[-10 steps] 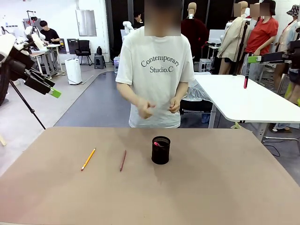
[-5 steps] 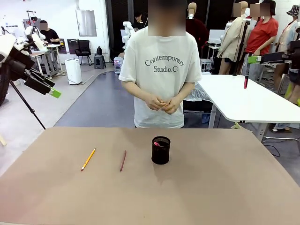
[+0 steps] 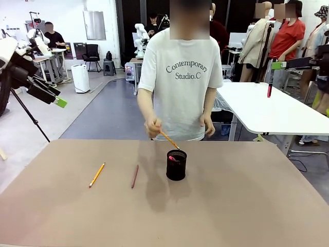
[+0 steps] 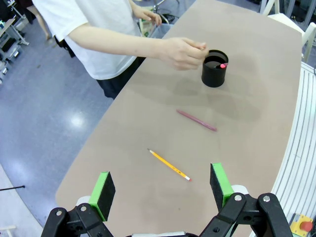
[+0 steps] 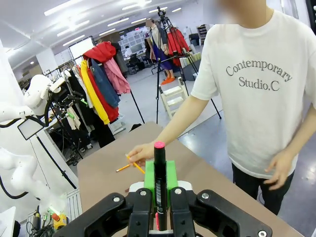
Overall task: Place the pens into the pen holder.
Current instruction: Pick up a writing instrument from the table and place it into the Pen holder.
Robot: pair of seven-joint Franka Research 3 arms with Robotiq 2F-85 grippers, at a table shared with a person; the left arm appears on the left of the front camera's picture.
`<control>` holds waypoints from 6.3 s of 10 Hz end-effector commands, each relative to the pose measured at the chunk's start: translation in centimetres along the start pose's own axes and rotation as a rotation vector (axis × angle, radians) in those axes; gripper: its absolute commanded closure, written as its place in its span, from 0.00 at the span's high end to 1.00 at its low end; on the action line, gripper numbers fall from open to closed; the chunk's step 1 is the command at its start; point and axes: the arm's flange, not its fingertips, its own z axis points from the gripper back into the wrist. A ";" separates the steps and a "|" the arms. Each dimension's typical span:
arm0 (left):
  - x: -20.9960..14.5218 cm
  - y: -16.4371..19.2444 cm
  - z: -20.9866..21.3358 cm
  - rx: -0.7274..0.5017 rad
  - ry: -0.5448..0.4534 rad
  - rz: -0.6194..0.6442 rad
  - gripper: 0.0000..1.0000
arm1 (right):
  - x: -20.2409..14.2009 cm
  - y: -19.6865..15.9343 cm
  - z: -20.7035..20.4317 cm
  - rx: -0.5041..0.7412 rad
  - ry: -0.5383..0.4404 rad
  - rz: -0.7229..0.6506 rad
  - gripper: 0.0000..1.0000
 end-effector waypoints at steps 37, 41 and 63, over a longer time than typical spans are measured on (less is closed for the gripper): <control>0.0 0.1 0.1 -0.006 -0.019 -0.002 1.00 | -10.2 5.7 -15.6 0.408 -0.055 0.228 0.00; 0.0 0.1 0.1 -0.006 -0.019 -0.002 1.00 | -14.8 7.2 -18.9 0.534 -0.018 0.403 0.00; 0.0 0.1 0.1 -0.006 -0.019 -0.002 1.00 | -20.5 -1.6 -32.2 0.524 -0.009 0.393 0.00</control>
